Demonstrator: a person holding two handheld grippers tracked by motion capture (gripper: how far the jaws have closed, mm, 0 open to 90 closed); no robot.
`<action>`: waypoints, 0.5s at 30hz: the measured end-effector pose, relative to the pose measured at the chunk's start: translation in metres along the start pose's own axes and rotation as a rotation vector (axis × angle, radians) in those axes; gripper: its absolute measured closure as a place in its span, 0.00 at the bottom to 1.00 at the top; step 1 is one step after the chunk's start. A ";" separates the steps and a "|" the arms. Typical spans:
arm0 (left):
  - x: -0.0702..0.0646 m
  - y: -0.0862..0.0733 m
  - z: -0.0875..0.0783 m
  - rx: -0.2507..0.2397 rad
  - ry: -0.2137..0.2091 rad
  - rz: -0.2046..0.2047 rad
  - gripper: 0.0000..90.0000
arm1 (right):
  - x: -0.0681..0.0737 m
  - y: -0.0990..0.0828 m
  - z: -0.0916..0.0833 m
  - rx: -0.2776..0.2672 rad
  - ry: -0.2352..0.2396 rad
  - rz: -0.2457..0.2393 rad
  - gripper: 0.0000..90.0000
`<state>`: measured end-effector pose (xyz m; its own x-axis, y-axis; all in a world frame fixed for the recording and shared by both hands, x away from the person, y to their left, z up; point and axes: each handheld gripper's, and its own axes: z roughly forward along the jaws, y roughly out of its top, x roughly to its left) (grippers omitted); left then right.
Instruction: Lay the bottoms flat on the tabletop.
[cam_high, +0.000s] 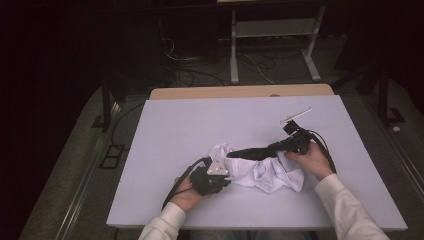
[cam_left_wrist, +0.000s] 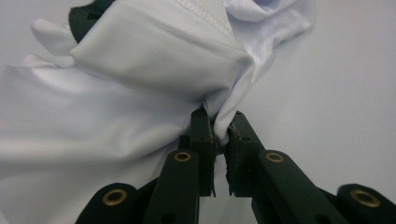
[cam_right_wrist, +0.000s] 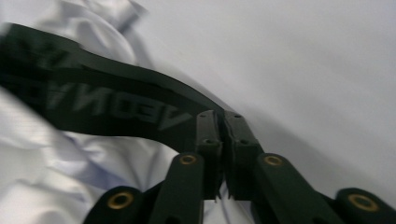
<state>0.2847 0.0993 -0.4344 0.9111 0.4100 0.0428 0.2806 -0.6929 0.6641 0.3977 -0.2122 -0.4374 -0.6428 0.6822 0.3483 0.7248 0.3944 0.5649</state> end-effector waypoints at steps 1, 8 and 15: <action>0.000 0.000 -0.001 -0.007 0.004 0.000 0.91 | 0.000 0.001 -0.004 -0.022 0.000 0.000 0.96; -0.005 0.002 0.000 0.001 0.005 0.031 0.91 | -0.006 0.003 -0.034 -0.218 -0.101 0.038 0.96; -0.014 0.004 0.010 0.046 -0.031 0.085 0.88 | -0.024 -0.002 -0.041 -0.271 -0.186 0.095 0.96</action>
<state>0.2758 0.0845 -0.4403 0.9409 0.3305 0.0745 0.2144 -0.7512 0.6243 0.4014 -0.2550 -0.4166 -0.5011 0.8185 0.2810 0.6714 0.1628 0.7230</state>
